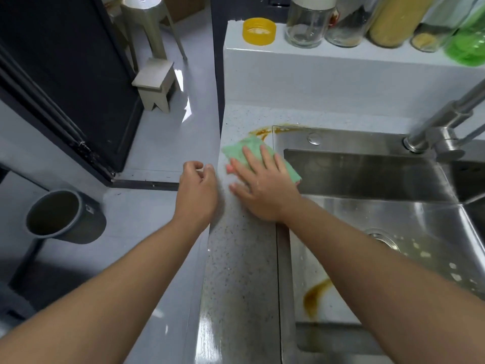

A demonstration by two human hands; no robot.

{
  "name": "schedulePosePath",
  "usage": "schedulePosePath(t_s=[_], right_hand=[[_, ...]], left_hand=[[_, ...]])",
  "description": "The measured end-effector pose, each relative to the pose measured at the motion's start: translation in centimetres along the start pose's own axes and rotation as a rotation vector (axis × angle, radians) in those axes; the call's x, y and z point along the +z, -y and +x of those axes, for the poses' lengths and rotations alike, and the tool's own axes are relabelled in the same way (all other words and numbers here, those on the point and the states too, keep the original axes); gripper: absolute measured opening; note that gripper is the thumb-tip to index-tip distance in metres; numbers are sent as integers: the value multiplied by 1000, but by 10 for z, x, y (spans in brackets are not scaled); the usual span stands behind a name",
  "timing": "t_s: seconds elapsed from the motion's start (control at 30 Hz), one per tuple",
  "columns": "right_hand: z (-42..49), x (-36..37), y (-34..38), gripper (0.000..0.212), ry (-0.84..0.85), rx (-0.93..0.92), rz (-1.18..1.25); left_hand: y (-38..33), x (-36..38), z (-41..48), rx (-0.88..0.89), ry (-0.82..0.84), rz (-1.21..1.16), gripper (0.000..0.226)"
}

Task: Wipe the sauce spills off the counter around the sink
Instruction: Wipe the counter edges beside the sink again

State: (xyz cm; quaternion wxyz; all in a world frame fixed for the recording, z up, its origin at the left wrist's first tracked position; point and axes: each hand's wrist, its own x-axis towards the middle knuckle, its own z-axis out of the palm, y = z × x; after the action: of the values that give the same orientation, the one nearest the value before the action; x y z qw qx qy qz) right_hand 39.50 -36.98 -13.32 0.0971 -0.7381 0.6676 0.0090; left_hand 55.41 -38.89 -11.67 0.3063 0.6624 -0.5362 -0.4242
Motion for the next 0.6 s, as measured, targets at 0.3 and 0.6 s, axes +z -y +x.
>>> schedulePosePath(t_s=[0.3,0.6], right_hand=[[-51,15,15,60,-43,-150,40],[89,-20,-57,57,7,150,67]], left_hand=[[-29,22,41,10,-76,-133,37],[-38,54,22,138,-43,-73,45]])
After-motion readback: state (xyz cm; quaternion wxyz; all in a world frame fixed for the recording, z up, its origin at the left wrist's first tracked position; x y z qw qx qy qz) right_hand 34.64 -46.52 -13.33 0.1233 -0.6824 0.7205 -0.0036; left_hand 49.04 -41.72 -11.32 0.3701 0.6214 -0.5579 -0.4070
